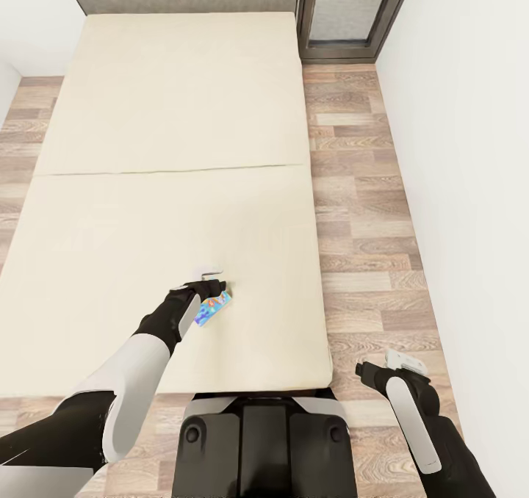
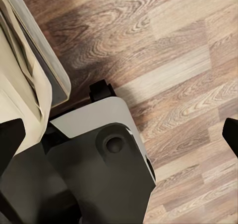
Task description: Put all the toys in the child's room - the three board games (two on the bed and one on the table), the two jigsaw puzzles on the table, and the tennis ball on the table - inside the toy box on the table in the child's room.
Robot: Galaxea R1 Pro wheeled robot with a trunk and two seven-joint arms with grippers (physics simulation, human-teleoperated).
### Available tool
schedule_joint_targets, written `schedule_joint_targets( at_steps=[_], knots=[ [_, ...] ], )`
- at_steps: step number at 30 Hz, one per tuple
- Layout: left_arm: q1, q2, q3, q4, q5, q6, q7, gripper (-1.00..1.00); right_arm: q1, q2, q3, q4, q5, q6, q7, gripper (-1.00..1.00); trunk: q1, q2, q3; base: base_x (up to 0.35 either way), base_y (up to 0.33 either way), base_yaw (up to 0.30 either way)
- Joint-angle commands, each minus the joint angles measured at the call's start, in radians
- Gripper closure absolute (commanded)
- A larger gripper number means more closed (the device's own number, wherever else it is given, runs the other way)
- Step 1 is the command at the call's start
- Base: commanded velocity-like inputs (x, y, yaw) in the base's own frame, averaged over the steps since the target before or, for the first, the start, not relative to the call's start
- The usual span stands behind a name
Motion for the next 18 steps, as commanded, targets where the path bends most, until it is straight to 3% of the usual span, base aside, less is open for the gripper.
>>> schedule_joint_targets(
  at_steps=[1,18],
  knots=[
    [0.0,-0.001,0.005,-0.002,-0.002,0.006,0.001,-1.0,0.0,0.0,0.001,-0.001,-0.01,0.002,-0.01,-1.0,0.001,-0.002,-0.003,0.0,0.0,0.0],
    [0.0,-0.001,0.004,-0.002,-0.001,0.006,0.0,-1.0,0.0,0.0,0.001,-0.002,-0.004,-0.003,-0.01,-1.0,0.001,-0.002,-0.017,-0.029,0.0,0.0]
  ],
)
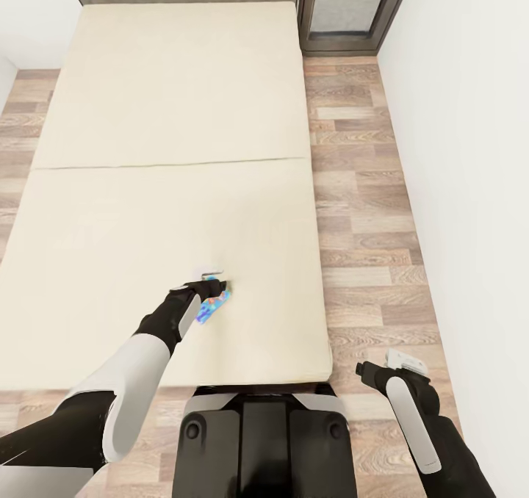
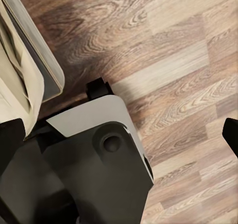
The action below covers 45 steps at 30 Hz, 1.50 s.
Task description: Put all the toys in the child's room - the three board games (two on the bed and one on the table), the two jigsaw puzzles on the table, and the tennis ball on the table - inside the toy box on the table in the child's room.
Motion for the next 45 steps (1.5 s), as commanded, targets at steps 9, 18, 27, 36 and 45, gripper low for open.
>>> schedule_joint_targets(
  at_steps=[9,18,27,36,45],
  knots=[
    [0.001,-0.001,0.005,-0.006,-0.002,0.006,0.0,-1.0,0.0,0.0,0.001,-0.001,-0.012,0.0,-0.01,-1.0,0.0,-0.002,-0.001,-0.07,0.0,0.0],
    [0.001,-0.001,0.005,-0.008,-0.002,0.006,-0.001,-1.0,0.0,0.0,0.002,-0.001,-0.013,0.0,-0.01,-1.0,0.0,-0.002,-0.001,-0.112,0.0,0.0],
    [0.001,-0.002,0.005,-0.009,-0.002,0.007,-0.001,-1.0,0.0,0.0,0.002,-0.001,-0.012,0.0,-0.009,-1.0,0.0,-0.002,-0.001,-0.085,-0.015,0.0],
    [0.001,-0.003,0.005,-0.009,-0.002,0.008,-0.001,-1.0,0.0,0.0,0.002,-0.001,-0.012,0.0,-0.009,-1.0,0.0,-0.002,-0.001,-0.125,-0.059,0.0],
    [0.001,-0.003,0.005,-0.009,-0.002,0.009,-0.001,-1.0,0.0,0.0,0.001,-0.001,-0.012,0.0,-0.009,-1.0,0.0,-0.002,-0.001,-0.128,-0.083,0.0]
  ],
)
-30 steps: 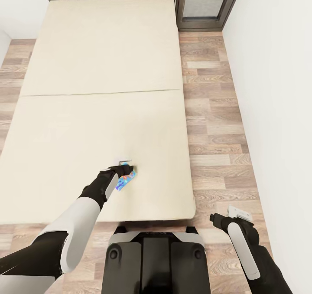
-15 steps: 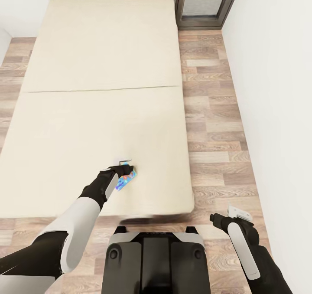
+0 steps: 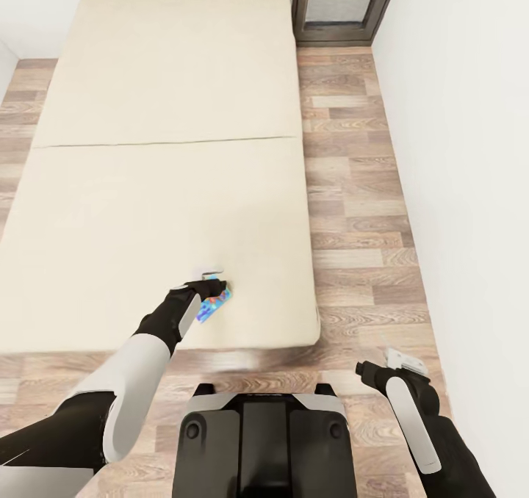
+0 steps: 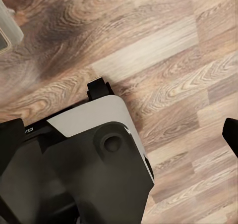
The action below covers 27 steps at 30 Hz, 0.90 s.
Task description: Put all the toys in the child's room - the three board games (two on the bed and one on the table), the two jigsaw puzzles on the table, and the tennis ball on the table - inside the toy box on the table in the child's room.
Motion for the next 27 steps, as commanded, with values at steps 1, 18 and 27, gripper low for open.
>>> schedule_joint_targets(
  at_steps=[1,18,27],
  knots=[
    [0.0,-0.001,0.005,-0.002,-0.001,0.006,0.001,-1.0,-0.001,-0.001,0.001,-0.001,-0.011,0.002,-0.01,-1.0,0.0,-0.002,-0.001,-0.168,-0.159,0.0],
    [0.0,-0.001,0.006,-0.002,-0.001,0.005,-0.001,-1.0,-0.001,-0.001,0.001,-0.001,-0.011,0.002,-0.01,-1.0,0.0,-0.002,-0.001,-0.109,-0.071,0.0],
    [0.0,-0.001,0.007,-0.003,-0.001,0.005,-0.001,-1.0,-0.001,-0.001,0.001,-0.001,-0.012,0.002,-0.01,-1.0,0.0,-0.002,-0.001,-0.069,-0.001,0.0]
  ],
)
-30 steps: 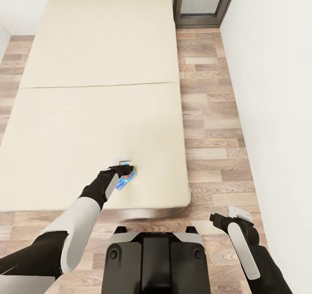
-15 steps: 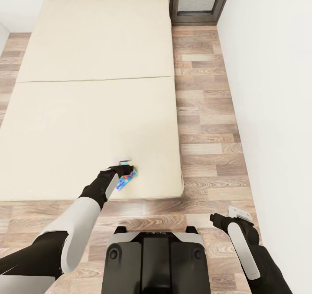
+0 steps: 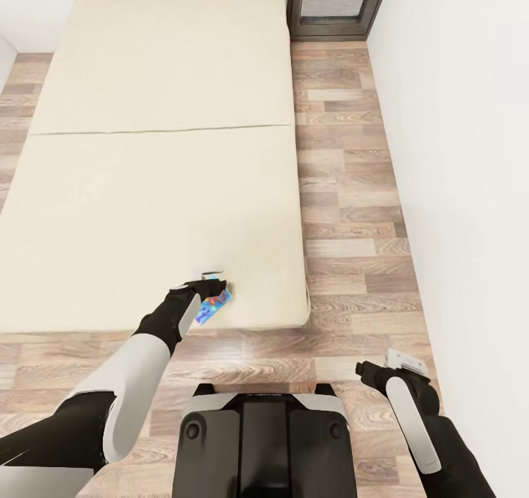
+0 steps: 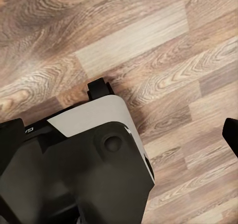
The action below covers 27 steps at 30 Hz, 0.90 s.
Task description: Put all the toys in the child's room - the three board games (two on the bed and one on the table), the two jigsaw puzzles on the table, and the tennis ball on the table - inside the toy box on the table in the child's room.
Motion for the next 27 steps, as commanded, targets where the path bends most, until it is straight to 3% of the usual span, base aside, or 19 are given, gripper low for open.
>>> schedule_joint_targets(
  at_steps=[1,27],
  knots=[
    [0.0,-0.001,0.005,-0.002,-0.001,0.006,0.001,-1.0,0.0,0.0,0.001,-0.001,-0.01,0.002,-0.01,-1.0,0.001,-0.002,-0.001,-0.013,0.0,0.0],
    [0.0,-0.001,0.005,-0.002,0.0,0.006,0.0,-1.0,0.0,0.0,-0.001,-0.001,-0.012,0.002,-0.01,-1.0,0.001,-0.002,-0.001,-0.033,0.0,0.0]
  ],
)
